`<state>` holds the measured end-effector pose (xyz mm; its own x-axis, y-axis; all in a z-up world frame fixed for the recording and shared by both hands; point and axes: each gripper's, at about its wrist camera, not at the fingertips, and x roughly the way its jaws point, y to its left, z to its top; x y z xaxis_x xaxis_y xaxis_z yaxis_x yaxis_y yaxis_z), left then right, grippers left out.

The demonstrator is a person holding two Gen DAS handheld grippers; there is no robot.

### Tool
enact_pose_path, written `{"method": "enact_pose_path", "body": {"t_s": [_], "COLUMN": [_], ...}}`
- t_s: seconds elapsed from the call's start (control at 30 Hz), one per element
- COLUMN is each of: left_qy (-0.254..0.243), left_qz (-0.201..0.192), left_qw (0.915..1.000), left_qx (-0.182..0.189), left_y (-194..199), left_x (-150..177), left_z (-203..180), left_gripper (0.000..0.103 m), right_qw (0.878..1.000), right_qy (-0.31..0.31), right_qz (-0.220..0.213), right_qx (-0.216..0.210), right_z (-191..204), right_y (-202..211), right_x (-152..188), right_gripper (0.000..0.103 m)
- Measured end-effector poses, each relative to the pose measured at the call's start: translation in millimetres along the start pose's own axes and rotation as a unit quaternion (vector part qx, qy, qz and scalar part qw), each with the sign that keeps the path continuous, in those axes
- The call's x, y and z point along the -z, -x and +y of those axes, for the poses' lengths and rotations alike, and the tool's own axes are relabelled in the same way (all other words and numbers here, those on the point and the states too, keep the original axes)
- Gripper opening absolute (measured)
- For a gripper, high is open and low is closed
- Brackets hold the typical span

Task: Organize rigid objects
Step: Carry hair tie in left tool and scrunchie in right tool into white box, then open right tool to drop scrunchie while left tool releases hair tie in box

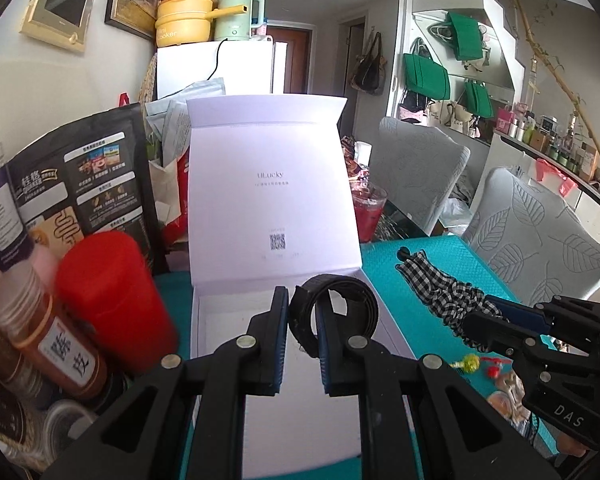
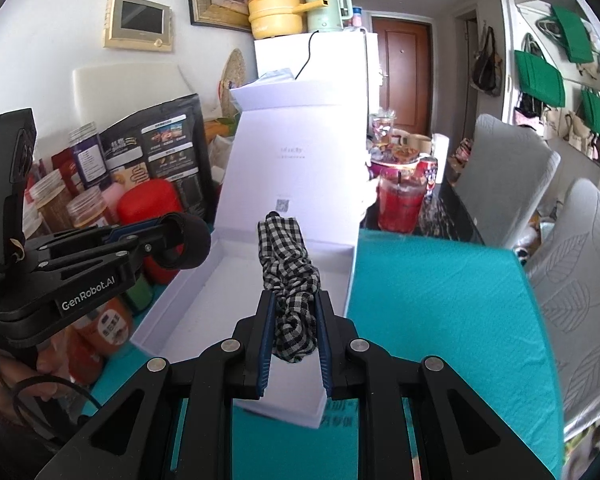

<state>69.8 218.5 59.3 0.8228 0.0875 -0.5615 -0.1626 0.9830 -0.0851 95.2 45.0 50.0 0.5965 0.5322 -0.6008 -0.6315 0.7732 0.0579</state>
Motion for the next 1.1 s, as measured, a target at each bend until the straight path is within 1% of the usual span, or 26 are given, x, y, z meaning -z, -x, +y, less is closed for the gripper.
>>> {"method": "enact_pose_path", "body": {"t_s": [0.13,0.27,0.33,0.43,0.53,0.6,0.63,0.83,0.9,1.03,1.1], "left_qy": [0.002,-0.002,0.002,0.005,0.005,-0.001,-0.007,-0.014,-0.014,-0.007,-0.006], "left_qz": [0.000,-0.002,0.002,0.014,0.030,0.049,0.064,0.099,0.109,0.118,0.112], "left_qw": [1.0000,0.9996,0.9997,0.9994,0.9988,0.9977,0.9964,0.9924,0.9914,0.9903,0.9907], "left_qx": [-0.007,-0.027,-0.025,-0.030,-0.039,-0.046,-0.056,-0.072,-0.072,-0.072,-0.078], "left_y": [-17.4,-37.1,-43.7,-61.0,-77.1,-91.3,-101.3,-130.8,-137.7,-143.3,-141.2], "left_x": [-12.4,-21.4,-21.6,-21.4,-15.8,-10.7,-7.2,4.0,7.8,10.7,9.8], "left_z": [2.5,7.9,11.3,17.8,24.5,27.5,28.6,31.8,32.7,34.4,34.1], "left_gripper": [0.014,0.014,0.014,0.014,0.014,0.014,0.014,0.014,0.014,0.014,0.014], "right_qw": [1.000,1.000,1.000,1.000,1.000,0.999,0.999,0.998,0.997,0.996,0.996], "right_qy": [0.003,0.005,0.001,0.000,-0.005,-0.006,-0.006,-0.007,-0.004,-0.008,-0.007], "right_qz": [-0.003,-0.004,-0.001,0.007,0.026,0.039,0.043,0.065,0.072,0.085,0.084], "right_qx": [0.003,0.006,0.004,0.000,-0.003,-0.002,-0.002,0.000,0.004,0.000,0.002], "right_z": [-5.9,-9.9,-12.7,-15.0,-16.0,-17.1,-17.4,-17.0,-15.9,-15.7,-15.9], "right_y": [-14.5,-31.5,-41.2,-56.9,-75.6,-87.7,-91.5,-115.1,-121.2,-129.9,-129.3], "right_x": [-13.0,-21.8,-25.7,-27.3,-23.7,-20.1,-18.6,-12.3,-11.3,-11.0,-11.7], "right_gripper": [0.020,0.020,0.020,0.020,0.020,0.020,0.020,0.020,0.020,0.020,0.020]}}
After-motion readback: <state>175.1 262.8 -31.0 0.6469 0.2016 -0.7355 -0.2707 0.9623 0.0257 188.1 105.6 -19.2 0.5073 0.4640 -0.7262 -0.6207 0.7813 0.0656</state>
